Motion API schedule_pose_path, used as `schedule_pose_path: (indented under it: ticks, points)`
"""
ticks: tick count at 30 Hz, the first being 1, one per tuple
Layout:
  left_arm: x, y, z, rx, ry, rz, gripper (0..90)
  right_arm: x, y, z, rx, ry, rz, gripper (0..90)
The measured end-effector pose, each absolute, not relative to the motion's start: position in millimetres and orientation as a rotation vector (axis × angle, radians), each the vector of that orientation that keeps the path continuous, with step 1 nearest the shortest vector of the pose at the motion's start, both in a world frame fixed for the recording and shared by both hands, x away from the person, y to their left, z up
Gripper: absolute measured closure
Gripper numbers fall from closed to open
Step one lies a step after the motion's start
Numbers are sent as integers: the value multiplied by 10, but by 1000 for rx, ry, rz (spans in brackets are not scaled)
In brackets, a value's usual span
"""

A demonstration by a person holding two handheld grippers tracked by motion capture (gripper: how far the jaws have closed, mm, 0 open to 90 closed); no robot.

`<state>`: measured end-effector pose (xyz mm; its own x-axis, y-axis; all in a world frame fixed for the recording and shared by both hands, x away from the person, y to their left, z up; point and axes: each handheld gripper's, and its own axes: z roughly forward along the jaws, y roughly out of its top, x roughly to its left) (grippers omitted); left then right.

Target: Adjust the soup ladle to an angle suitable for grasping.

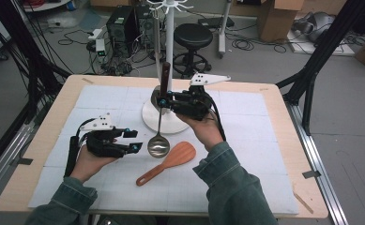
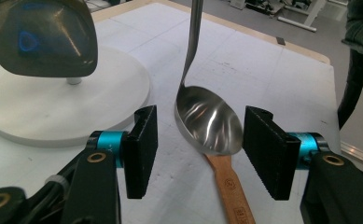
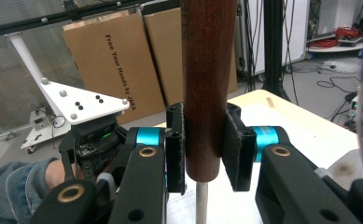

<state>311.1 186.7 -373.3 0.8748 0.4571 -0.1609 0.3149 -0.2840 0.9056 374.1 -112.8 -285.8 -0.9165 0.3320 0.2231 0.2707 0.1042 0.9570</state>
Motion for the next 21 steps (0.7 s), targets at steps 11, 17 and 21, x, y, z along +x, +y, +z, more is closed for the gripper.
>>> schedule_pose_path:
  ticks: [11,17,21]
  points:
    - [3097,1888,-3723,1890,588,175,386,3772,-1170,-2812,633,2283,1968,733]
    - [3097,1906,-3721,1886,605,182,341,3808,-1207,-2786,637,2280,1948,732]
    - [3090,1928,-3716,1893,609,186,328,3841,-1216,-2746,631,2283,1943,733]
